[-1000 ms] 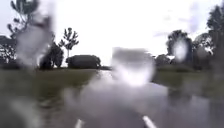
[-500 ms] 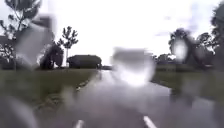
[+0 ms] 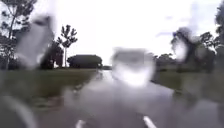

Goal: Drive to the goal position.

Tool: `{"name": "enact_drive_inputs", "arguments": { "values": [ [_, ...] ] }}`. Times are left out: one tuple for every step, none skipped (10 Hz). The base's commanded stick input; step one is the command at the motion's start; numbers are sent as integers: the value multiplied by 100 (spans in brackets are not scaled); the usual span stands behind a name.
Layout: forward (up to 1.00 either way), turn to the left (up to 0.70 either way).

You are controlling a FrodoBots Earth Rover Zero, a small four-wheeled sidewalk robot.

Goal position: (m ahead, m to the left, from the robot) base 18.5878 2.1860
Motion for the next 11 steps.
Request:
{"name": "enact_drive_inputs", "arguments": {
  "values": [
    [85, 0],
    [85, 0],
    [85, 0],
    [85, 0],
    [85, 0],
    [85, 0],
    [85, 0],
    [85, 0],
    [85, 0],
    [85, 0],
    [85, 0]
  ]
}}
